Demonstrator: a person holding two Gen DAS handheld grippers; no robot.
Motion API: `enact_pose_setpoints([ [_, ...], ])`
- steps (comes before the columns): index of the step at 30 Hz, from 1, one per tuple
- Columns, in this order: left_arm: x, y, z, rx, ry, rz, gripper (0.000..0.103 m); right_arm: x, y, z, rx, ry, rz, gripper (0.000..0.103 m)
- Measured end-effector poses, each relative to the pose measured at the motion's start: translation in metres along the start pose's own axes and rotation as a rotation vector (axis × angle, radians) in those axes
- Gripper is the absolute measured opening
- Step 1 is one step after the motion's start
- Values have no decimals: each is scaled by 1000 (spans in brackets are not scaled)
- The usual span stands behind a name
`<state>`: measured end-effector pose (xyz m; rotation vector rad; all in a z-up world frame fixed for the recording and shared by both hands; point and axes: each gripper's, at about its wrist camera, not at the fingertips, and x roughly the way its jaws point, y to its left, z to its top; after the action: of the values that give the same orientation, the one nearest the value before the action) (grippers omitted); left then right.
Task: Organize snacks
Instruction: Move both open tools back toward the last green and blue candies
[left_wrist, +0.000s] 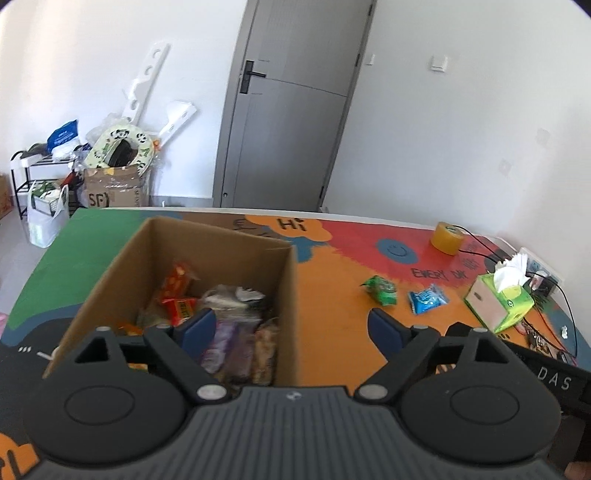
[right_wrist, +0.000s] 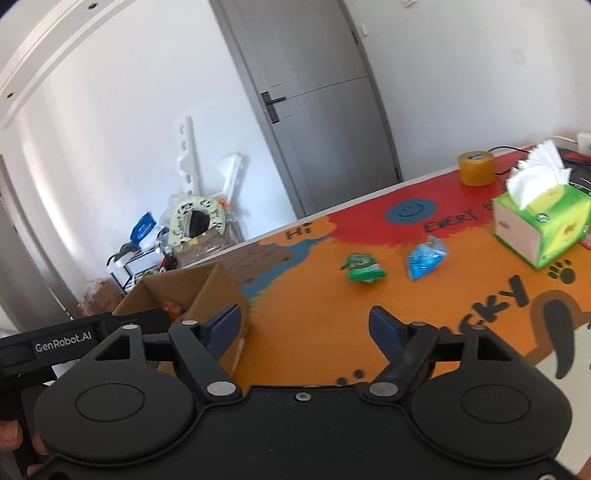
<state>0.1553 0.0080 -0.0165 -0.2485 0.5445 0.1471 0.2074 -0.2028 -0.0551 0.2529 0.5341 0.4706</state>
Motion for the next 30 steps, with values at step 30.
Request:
enact_pose_setpoints([
  [30,92,-97,10,61,91,-35,88,20,-109,29,111,-5,-64,81],
])
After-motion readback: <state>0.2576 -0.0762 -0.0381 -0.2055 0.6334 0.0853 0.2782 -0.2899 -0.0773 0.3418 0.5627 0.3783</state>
